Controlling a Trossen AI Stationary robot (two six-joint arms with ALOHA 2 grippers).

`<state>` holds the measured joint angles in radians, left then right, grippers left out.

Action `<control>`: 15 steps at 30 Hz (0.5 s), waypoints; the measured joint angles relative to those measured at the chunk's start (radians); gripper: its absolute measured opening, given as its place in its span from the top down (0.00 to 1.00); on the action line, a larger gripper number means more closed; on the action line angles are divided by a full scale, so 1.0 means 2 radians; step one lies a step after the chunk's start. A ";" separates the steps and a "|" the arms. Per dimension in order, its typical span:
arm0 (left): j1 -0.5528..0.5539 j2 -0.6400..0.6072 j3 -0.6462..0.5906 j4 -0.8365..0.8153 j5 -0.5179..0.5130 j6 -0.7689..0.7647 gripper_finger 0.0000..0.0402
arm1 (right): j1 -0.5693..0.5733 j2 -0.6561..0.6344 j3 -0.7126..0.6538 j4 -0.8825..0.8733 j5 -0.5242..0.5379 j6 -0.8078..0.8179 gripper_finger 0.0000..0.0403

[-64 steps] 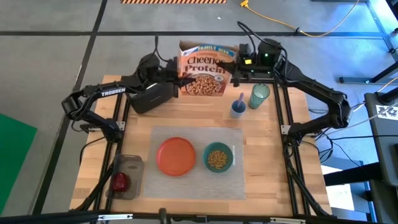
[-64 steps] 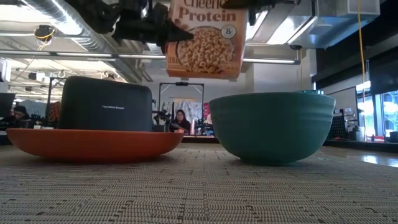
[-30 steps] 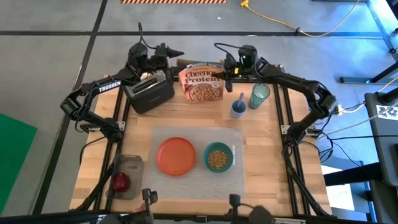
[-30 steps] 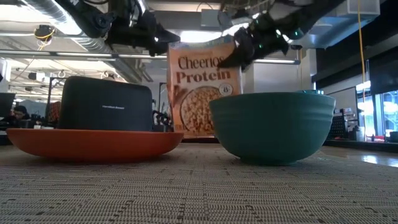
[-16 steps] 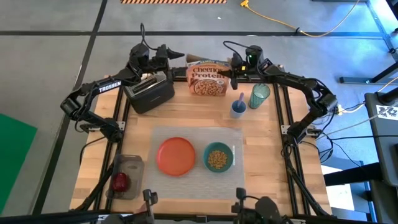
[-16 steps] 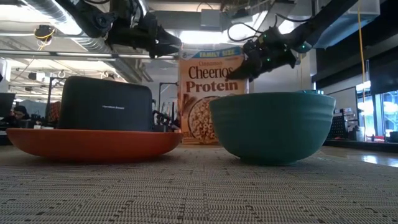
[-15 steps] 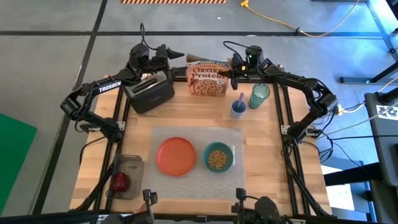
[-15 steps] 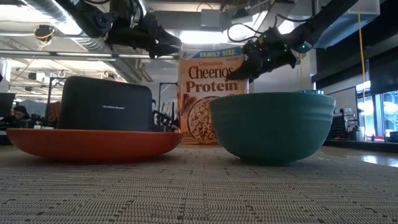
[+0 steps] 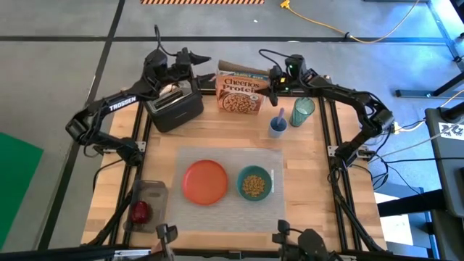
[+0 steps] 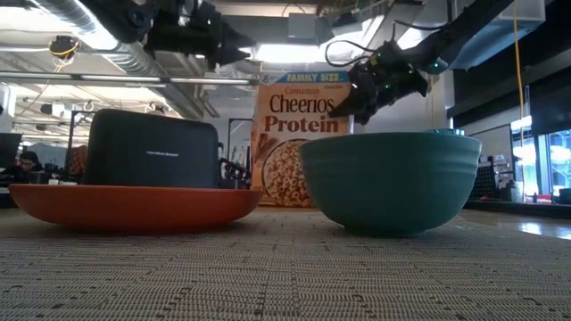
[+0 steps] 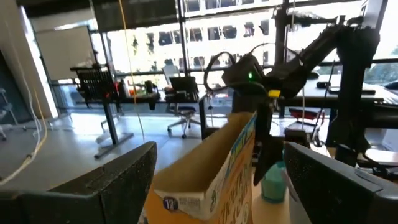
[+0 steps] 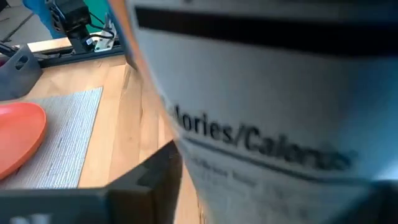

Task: Arrange a breakfast setting
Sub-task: Pour the cereal from the cereal box into a green bowl

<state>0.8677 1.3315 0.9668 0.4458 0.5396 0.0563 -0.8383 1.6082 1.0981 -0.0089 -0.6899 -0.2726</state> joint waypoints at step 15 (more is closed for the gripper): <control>0.000 -0.056 0.000 -0.007 -0.027 -0.027 0.14 | 0.000 -0.077 0.000 0.002 -0.001 0.029 0.39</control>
<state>0.8677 1.2201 0.9668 0.4311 0.4854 0.0020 -0.8383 1.4538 1.0973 -0.0044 -0.6910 -0.2136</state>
